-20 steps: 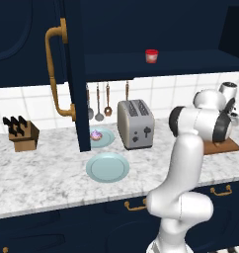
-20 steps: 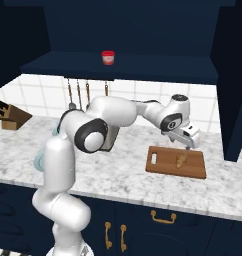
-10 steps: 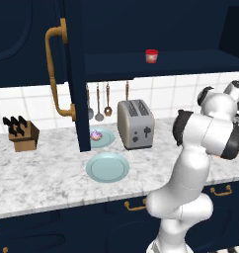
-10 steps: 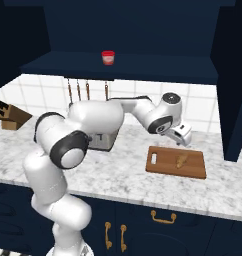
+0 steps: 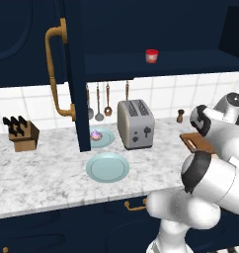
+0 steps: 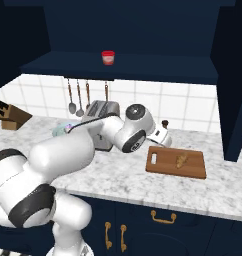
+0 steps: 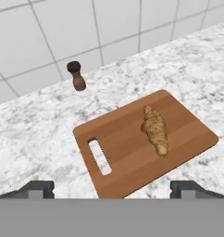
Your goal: From the different types of pastries on the counter, select a croissant and place it on the cutting board. Then retrieve a jar of jam from the cabinet and place it alongside the croissant on the cutting board.
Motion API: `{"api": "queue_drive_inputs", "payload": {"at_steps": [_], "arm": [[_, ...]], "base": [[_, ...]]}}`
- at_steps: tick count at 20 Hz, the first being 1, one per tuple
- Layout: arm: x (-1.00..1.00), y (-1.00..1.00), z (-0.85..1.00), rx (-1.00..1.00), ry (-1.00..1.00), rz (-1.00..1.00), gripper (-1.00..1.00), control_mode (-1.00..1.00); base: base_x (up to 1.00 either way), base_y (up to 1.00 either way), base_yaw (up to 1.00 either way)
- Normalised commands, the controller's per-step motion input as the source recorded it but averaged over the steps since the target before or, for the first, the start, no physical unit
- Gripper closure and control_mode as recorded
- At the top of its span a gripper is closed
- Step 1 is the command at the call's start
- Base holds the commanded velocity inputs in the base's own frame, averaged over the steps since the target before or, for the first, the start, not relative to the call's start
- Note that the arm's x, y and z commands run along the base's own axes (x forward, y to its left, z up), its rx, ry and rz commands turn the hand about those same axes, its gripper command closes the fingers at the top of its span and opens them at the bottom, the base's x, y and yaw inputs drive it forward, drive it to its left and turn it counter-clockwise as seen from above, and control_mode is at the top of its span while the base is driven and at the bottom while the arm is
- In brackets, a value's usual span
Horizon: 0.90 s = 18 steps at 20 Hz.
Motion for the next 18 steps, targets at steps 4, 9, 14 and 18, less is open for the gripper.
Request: {"api": "queue_drive_inputs", "payload": {"at_steps": [4,9,14,18], "arm": [[-0.65,0.62,0.57,-0.09,-0.2,0.03,-1.0,-1.0],[-0.53,0.47,0.73,-0.01,-0.18,0.05,-1.0,-1.0],[-0.42,0.38,0.75,0.0,-0.15,0.07,-1.0,-1.0],[-0.36,0.28,0.71,0.0,-0.08,0.1,-1.0,-1.0]], "base": [[0.0,0.0,0.0],[0.0,0.0,0.0],[0.0,0.0,0.0],[0.0,0.0,0.0]]}}
